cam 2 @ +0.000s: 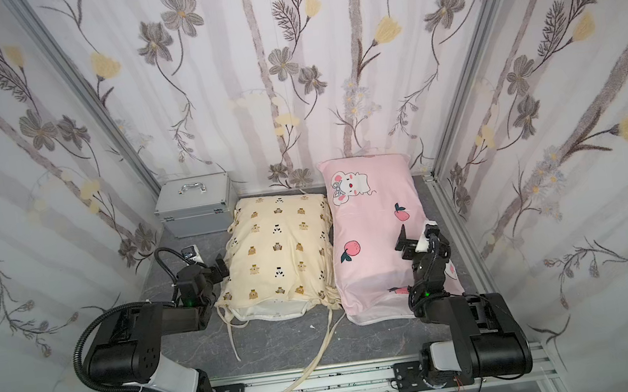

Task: Zip up pillowcases
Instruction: Pick up the pillowcase from the center of the board.

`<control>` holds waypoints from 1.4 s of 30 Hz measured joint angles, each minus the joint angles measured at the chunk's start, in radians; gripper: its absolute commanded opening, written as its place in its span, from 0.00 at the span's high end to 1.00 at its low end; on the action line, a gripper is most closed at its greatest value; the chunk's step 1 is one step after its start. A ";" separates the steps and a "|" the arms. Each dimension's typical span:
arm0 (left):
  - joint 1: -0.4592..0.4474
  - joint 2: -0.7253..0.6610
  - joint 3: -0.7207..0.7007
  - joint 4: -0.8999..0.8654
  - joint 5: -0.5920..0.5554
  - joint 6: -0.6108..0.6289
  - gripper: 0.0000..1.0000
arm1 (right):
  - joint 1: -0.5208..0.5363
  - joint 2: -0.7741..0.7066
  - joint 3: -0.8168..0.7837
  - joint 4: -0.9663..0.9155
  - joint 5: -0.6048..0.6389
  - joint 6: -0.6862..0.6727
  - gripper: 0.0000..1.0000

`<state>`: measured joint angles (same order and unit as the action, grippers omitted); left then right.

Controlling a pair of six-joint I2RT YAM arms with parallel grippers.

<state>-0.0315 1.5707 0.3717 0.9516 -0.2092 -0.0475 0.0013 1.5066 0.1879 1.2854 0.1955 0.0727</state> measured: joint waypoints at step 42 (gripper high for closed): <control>-0.756 -0.560 0.153 -1.117 -0.056 -0.560 0.27 | 0.929 -0.016 0.536 -1.189 -0.117 0.379 0.37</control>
<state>-0.7876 1.0111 0.5251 -0.1650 -0.2649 -0.6071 0.9306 1.4906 0.7238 0.0959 0.0780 0.4519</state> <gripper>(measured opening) 0.764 0.672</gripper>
